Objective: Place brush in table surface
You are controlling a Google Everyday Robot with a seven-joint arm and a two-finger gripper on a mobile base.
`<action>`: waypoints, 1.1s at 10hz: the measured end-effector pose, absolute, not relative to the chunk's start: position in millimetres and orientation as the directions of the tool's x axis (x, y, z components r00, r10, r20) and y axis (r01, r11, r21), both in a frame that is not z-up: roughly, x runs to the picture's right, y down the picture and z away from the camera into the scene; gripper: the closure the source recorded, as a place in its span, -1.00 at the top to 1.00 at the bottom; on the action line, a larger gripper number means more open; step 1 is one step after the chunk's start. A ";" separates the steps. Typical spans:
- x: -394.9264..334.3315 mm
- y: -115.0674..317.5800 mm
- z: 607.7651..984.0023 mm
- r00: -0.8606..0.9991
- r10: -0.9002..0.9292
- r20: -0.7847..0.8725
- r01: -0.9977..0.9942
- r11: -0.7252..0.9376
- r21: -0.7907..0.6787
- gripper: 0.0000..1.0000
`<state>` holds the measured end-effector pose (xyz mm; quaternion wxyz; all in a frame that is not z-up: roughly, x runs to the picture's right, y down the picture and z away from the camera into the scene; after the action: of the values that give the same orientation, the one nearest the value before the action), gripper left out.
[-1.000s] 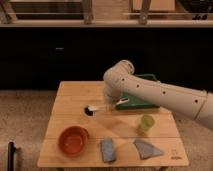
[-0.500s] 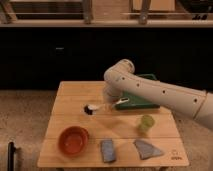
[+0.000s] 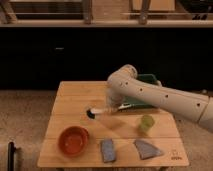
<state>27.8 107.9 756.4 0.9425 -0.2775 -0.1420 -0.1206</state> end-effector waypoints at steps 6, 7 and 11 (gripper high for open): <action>44.3 161.1 780.9 0.908 -0.166 0.383 0.361 0.775 -0.518 -1.00; 46.5 168.0 786.5 0.904 -0.172 0.391 0.371 0.772 -0.516 -1.00; 52.9 188.8 810.4 0.897 -0.182 0.403 0.383 0.777 -0.500 -0.99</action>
<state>52.9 188.8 810.4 0.9273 -0.2974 -0.1687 -0.1524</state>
